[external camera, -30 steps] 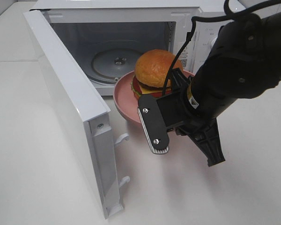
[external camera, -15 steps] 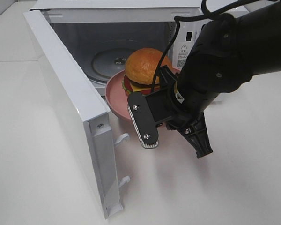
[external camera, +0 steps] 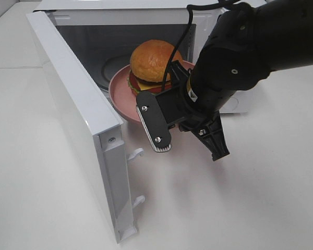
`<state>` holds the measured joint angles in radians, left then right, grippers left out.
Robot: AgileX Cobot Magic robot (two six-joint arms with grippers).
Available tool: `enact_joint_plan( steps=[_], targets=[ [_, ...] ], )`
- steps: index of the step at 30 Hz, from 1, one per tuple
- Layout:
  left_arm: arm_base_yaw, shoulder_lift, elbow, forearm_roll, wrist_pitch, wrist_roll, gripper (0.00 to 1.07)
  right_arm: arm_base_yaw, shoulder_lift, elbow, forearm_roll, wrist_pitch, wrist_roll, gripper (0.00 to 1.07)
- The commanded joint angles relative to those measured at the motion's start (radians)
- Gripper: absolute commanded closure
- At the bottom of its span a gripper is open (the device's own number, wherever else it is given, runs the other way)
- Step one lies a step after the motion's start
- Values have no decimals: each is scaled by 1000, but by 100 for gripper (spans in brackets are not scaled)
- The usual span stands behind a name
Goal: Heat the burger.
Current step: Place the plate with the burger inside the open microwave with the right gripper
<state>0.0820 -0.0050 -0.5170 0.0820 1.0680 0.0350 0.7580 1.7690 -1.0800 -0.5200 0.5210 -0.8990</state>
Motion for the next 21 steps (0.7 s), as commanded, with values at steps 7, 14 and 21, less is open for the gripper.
enact_joint_plan(
  steps=[7, 14, 21],
  targets=[
    [-6, -6, 2, 0, -7, -4, 9, -9, -3, -29, -44, -39, -9, 107],
    [-6, -6, 2, 0, -7, -4, 9, -24, 10, -60, -46, -37, -29, 107],
    [-6, -6, 2, 0, -7, -4, 9, -37, 55, -115, -51, -43, -39, 107]
  ],
)
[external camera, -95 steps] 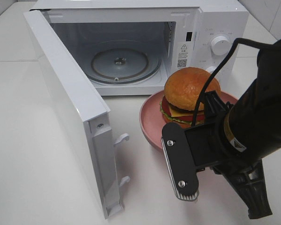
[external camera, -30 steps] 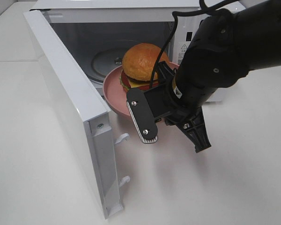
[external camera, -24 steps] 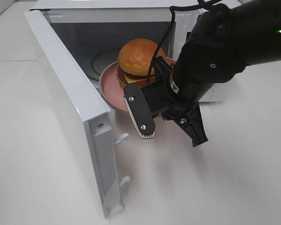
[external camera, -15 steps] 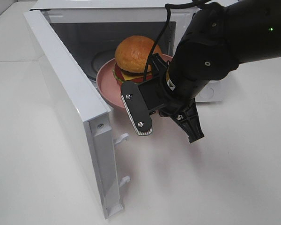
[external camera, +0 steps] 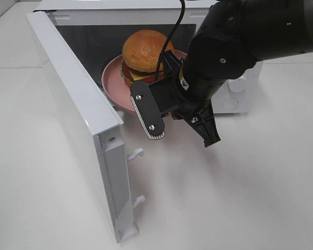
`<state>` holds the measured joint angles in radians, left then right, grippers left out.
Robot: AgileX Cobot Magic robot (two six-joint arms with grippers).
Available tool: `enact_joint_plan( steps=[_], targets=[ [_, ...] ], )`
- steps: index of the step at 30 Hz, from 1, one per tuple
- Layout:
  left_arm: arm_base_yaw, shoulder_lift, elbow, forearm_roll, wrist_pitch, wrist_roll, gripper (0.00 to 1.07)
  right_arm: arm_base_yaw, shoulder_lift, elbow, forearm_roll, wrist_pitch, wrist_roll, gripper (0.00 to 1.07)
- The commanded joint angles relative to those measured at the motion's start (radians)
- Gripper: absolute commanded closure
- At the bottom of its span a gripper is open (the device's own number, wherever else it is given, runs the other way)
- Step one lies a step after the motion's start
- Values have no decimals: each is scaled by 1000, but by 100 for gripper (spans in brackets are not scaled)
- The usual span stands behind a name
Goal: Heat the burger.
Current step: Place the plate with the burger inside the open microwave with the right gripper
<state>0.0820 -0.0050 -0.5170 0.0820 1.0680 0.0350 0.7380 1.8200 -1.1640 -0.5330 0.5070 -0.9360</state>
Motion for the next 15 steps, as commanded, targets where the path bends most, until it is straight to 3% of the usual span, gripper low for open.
enact_joint_plan(
  steps=[1, 15],
  targets=[
    [-6, -6, 2, 0, -7, -4, 9, -23, 10, -37, -38, -29, -7, 107],
    [-6, -6, 2, 6, -8, -4, 9, -38, 120, -166, -23, -24, -22, 107]
  ],
)
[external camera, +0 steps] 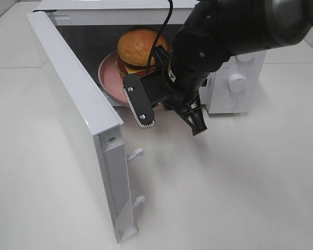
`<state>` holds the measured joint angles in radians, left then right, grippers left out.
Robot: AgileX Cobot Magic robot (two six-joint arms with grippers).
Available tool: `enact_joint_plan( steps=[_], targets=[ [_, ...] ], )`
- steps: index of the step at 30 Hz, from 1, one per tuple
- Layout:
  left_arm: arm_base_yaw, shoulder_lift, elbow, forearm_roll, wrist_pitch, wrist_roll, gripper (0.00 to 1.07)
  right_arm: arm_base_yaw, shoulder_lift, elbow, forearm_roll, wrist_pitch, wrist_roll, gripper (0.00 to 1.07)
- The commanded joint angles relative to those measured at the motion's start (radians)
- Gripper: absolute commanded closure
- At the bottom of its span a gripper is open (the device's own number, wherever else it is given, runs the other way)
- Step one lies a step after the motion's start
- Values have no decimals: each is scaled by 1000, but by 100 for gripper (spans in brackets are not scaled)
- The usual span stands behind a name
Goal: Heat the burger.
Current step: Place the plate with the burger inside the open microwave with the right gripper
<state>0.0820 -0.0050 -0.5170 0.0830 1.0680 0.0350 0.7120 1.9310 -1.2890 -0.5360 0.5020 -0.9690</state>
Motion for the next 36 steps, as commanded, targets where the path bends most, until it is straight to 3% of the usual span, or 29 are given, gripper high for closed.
enact_joint_plan(
  steps=[1, 13, 22, 36],
  targets=[
    [-6, -6, 2, 5, -8, -4, 9, -12, 9, -41, -20, -19, 11, 107],
    [-6, -6, 2, 7, -9, -4, 9, -33, 104, -163, 17, 8, -18, 107],
    [-6, -6, 2, 7, -9, -4, 9, -33, 190, -314, 52, 71, -37, 107],
    [-6, -6, 2, 7, -9, -4, 9, -43, 284, -443, 83, 103, -64, 107]
  ],
)
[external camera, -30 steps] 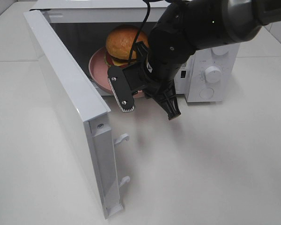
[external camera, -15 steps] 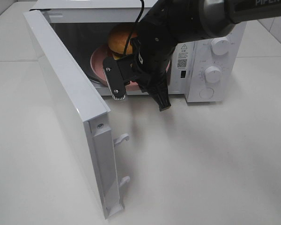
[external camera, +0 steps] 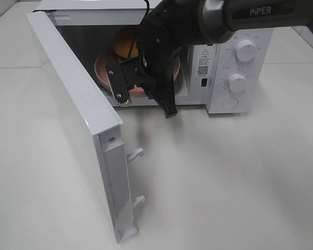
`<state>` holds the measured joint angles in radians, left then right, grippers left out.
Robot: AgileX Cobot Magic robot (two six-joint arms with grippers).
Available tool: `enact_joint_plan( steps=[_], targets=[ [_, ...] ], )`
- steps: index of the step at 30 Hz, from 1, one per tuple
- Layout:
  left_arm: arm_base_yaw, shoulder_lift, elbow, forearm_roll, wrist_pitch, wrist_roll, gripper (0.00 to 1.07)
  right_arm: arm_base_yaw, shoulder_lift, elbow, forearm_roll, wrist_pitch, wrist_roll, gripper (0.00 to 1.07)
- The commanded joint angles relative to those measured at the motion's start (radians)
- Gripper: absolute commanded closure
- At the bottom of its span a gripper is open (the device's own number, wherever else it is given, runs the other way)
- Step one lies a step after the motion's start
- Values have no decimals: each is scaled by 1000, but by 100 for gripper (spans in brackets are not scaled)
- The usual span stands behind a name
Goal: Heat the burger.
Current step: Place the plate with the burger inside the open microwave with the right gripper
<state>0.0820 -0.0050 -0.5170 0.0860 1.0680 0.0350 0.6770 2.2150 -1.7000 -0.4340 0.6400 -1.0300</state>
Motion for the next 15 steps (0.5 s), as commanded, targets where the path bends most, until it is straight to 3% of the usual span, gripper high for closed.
enact_joint_plan(
  steps=[1, 15],
  targets=[
    [-6, -6, 2, 4, -9, -4, 9, -8, 0, -32, -19, -35, -3, 107],
    [-6, -6, 2, 4, -9, -4, 9, -16, 51, -121, 11, -43, -87, 107]
  ],
)
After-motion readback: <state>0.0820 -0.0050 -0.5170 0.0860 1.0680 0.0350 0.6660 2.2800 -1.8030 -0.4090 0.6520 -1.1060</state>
